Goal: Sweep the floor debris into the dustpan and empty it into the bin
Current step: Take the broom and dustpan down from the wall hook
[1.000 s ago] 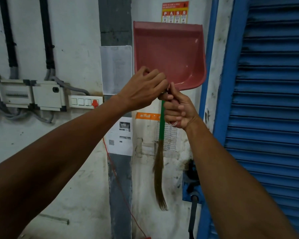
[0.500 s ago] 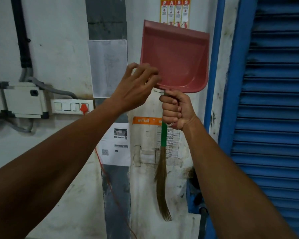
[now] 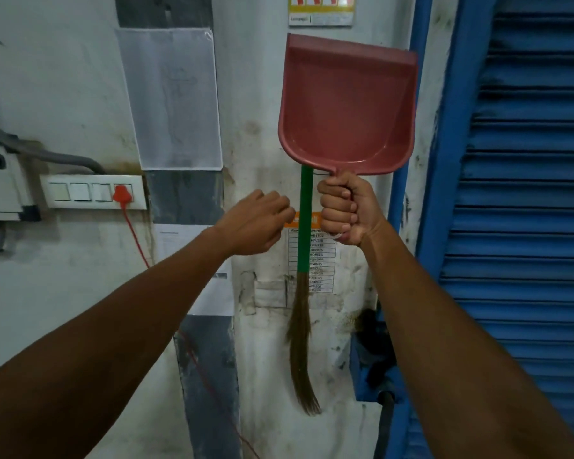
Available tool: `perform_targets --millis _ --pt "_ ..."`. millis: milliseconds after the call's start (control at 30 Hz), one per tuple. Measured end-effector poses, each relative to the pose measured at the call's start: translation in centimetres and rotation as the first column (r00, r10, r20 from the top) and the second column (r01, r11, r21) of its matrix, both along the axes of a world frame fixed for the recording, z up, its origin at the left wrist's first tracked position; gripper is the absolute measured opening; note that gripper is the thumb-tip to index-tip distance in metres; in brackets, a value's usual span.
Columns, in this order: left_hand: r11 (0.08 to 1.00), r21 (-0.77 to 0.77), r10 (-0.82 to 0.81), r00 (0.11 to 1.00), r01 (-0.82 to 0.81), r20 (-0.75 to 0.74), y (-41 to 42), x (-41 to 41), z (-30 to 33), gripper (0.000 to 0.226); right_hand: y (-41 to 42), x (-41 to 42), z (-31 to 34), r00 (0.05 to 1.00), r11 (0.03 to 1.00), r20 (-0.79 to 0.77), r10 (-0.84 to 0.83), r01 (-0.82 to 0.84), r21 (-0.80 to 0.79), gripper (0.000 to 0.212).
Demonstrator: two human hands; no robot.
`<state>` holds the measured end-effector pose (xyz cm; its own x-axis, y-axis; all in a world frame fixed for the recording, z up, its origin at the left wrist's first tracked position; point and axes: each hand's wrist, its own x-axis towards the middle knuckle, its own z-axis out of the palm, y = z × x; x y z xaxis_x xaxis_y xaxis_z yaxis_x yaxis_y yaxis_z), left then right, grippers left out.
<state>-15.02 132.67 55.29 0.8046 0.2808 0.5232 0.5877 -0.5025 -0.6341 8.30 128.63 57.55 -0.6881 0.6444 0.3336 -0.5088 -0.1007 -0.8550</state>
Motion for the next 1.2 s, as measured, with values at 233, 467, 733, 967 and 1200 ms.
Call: perform_targets --millis 233,467,733,967,1200 --pt "0.999 0.028 0.036 0.985 -0.031 -0.170 3.3 5.6 -1.8 0.038 3.7 3.2 -0.8 1.000 1.000 0.006 0.015 -0.015 0.016 0.045" --pt "0.972 -0.005 0.214 0.896 -0.235 -0.388 6.3 8.3 -3.7 0.057 6.7 7.0 -1.8 0.998 1.000 0.066 -0.009 0.009 -0.009 0.046" --pt "0.863 0.048 0.446 0.715 -0.503 -0.538 8.1 10.3 -6.7 0.056 9.3 9.0 -4.3 0.998 0.998 0.055 0.039 -0.036 -0.050 0.047" --pt "0.821 0.083 0.488 0.620 -0.564 -0.615 9.2 11.2 -5.9 0.040 9.8 9.8 -4.3 0.996 0.997 0.059 0.068 -0.066 -0.031 0.047" --pt "0.836 0.143 0.508 0.648 -0.529 -0.567 7.2 11.1 -1.6 0.038 8.4 10.2 -2.6 0.996 0.997 0.045 0.083 -0.083 0.002 0.046"
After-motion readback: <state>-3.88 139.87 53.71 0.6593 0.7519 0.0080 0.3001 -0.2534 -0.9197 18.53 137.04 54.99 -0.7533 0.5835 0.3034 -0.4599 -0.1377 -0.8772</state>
